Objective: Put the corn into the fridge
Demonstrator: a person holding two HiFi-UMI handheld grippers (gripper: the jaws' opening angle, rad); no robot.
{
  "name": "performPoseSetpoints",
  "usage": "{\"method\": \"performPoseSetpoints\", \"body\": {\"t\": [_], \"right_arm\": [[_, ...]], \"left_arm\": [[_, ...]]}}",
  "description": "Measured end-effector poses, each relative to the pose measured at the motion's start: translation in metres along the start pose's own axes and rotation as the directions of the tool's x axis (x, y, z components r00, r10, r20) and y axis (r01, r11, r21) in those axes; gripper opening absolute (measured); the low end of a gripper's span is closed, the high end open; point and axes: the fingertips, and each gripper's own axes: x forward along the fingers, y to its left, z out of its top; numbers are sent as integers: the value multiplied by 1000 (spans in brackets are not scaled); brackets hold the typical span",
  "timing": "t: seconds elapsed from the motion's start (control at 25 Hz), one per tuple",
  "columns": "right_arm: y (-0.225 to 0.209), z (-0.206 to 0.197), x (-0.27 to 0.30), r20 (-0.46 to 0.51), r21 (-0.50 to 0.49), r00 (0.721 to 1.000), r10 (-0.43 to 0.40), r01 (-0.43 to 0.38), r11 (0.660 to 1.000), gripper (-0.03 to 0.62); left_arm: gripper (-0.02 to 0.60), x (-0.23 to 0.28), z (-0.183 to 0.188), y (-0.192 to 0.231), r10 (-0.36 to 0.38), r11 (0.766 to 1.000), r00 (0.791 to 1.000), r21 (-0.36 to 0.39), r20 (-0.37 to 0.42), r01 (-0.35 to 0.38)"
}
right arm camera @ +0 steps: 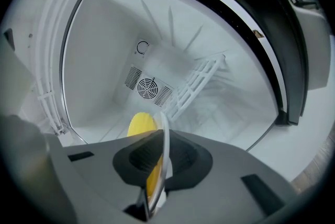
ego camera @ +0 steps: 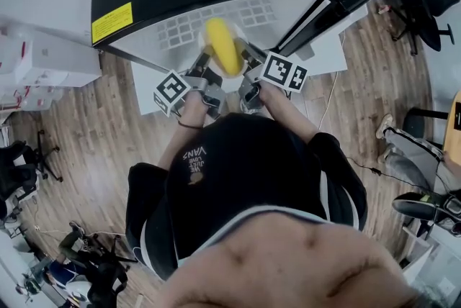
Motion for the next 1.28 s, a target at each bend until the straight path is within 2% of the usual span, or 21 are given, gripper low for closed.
{"method": "performPoseSetpoints", "body": {"t": [0.64,0.88,1.28], "right_arm": [[2,9,7,-6,-30,1000,28,-28,999,26],[1,21,1,29,-48,999,40,-38,998,28],[3,24,-13,45,-129,998,51,-45,991,67]], "left_arm": [[41,4,4,-2,12,998,998,-70,63,-8],[41,6,7,-2,13,996,996,-94,89,-4],[41,10,16,-3,24,991,990,-136,138,-5]]}}
